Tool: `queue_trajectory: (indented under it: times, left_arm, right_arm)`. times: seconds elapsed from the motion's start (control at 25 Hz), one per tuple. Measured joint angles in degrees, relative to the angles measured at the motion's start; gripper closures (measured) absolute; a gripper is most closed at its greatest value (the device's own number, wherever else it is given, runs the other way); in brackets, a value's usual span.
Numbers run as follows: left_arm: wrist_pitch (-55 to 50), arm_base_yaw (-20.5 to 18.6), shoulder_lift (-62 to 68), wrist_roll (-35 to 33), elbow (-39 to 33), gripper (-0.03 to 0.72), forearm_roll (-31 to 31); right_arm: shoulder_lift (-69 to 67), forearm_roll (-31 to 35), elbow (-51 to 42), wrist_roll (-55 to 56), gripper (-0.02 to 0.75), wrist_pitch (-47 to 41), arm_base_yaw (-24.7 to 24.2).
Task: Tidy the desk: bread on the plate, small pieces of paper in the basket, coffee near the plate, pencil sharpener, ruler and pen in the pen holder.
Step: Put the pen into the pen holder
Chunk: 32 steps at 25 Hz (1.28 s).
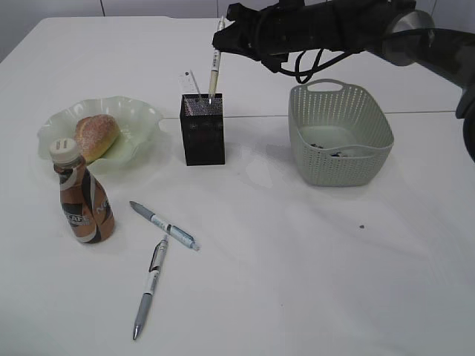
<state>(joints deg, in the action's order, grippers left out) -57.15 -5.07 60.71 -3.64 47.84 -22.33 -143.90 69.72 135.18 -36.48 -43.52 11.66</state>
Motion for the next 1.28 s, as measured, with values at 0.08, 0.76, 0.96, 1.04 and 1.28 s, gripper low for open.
queue_trajectory:
  times: [0.08,0.76,0.96,1.04,1.28]
  left_arm:
    - [-0.08,0.00,0.00,0.00,0.00,0.434,0.00]
    - [0.05,0.00,0.00,0.00,0.00,0.434,0.10]
    - [0.05,0.00,0.00,0.00,0.00,0.434,0.10]
    - [0.05,0.00,0.00,0.00,0.00,0.434,0.10]
    - [0.05,0.00,0.00,0.00,0.00,0.434,0.10]
  right_arm:
    - [-0.54,0.27,0.00,-1.21,0.644,0.77,0.12]
    - [-2.99,9.59,0.00,-14.67,0.644,7.36,2.59]
    - [-2.99,9.59,0.00,-16.59,0.644,7.96,2.59]
    - [-2.99,9.59,0.00,-17.10,0.644,7.96,2.59]
    - [-3.12,8.95,0.00,-19.71,0.644,7.96,2.59]
